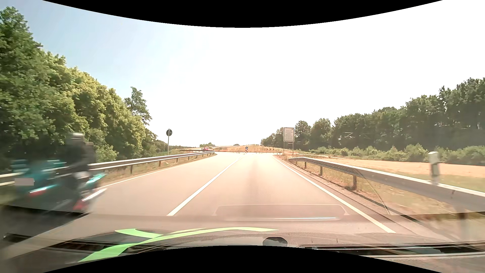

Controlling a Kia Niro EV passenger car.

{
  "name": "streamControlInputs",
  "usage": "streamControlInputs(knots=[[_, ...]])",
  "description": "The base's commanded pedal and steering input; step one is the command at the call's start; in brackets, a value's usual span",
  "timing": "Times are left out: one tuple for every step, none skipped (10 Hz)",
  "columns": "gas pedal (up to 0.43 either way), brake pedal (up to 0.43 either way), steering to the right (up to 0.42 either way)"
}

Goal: Follow the waypoints while adhering to traffic rules and regulations

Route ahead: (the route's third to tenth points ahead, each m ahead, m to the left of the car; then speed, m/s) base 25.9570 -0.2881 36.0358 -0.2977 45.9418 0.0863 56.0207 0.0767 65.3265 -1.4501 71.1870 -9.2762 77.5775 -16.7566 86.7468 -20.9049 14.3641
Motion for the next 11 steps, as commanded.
streamControlInputs(knots=[[0.0, 0.226, 0.007], [0.0, 0.201, 0.006], [0.0, 0.189, 0.005], [0.0, 0.165, 0.004], [0.0, 0.146, 0.004], [0.0, 0.128, 0.004], [0.0, 0.122, 0.004], [0.0, 0.116, 0.004], [0.0, 0.116, 0.004], [0.0, 0.11, 0.004], [0.0, 0.104, 0.004]])
